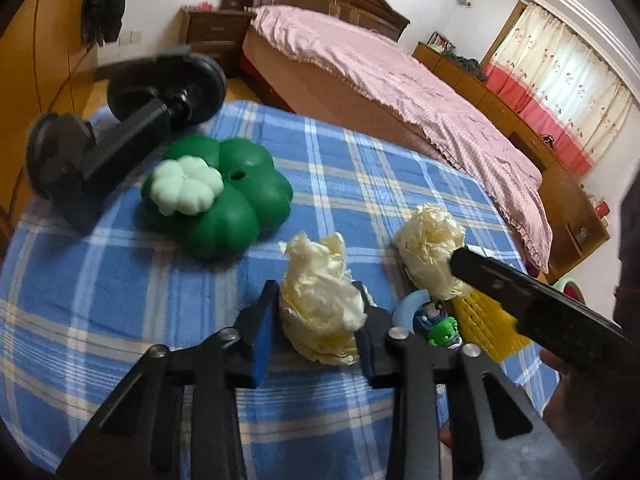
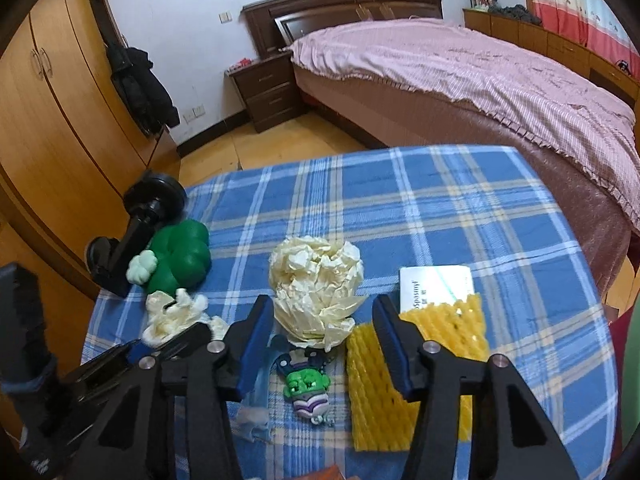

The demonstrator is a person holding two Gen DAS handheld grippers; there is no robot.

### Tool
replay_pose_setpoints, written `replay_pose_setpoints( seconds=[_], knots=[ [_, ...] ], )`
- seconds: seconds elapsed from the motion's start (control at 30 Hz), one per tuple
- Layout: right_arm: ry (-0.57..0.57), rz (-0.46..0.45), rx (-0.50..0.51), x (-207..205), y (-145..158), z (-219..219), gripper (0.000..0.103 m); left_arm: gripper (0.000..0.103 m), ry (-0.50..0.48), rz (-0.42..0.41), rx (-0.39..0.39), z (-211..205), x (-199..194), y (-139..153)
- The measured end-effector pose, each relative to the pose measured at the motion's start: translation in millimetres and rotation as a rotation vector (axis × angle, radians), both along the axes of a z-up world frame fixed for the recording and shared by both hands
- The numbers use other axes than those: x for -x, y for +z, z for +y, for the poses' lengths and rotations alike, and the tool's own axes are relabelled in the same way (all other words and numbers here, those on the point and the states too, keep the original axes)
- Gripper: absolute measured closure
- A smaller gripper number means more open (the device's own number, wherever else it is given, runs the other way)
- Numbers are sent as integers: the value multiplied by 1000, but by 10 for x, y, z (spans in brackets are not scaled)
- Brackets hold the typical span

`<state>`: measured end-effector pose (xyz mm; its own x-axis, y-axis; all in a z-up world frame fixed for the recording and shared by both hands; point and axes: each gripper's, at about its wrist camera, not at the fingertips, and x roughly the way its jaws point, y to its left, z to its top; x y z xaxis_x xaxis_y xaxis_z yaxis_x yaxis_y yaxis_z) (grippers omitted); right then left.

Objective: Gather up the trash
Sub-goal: 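Grasp crumpled paper with the left tool while the right tool grasps another crumpled paper, then carry both crumpled paper balls over the red bucket and open both tools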

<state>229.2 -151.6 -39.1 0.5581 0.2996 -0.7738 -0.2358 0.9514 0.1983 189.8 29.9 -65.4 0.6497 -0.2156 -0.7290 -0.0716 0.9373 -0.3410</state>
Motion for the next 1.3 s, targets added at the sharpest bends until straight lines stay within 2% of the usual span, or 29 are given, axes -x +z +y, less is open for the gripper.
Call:
replay_pose_setpoints(
  seconds=[0.07, 0.27, 0.33, 0.53, 0.63, 0.73, 0.93, 1.17, 1.3],
  knots=[
    [-3, 14, 12, -42, -49, 22, 50, 72, 6, -17, -12, 30, 31, 31],
    [18, 46, 6, -120, -144, 128, 52, 72, 32, -26, 24, 148, 64, 43],
    [21, 59, -10, -139, -165, 137, 59, 72, 34, -28, 29, 164, 63, 47],
    [33, 55, -10, -133, -168, 171, 70, 72, 22, -19, 53, 169, 39, 29],
    [18, 45, -9, -81, -139, 181, 73, 72, 5, -20, 95, 171, 56, 38],
    [1, 32, -33, -12, -67, 139, 74, 72, 5, -41, 81, 146, 90, 96],
    [-83, -31, -91, 333, 214, -110, 74, 72, -45, -90, 102, 65, 175, 276],
    [-182, -114, -143, 897, 546, -491, 74, 72, -108, -186, 88, -102, 382, 624],
    [-232, -153, -149, 1259, 691, -679, 74, 72, -139, -212, 70, -152, 534, 810]
  ],
)
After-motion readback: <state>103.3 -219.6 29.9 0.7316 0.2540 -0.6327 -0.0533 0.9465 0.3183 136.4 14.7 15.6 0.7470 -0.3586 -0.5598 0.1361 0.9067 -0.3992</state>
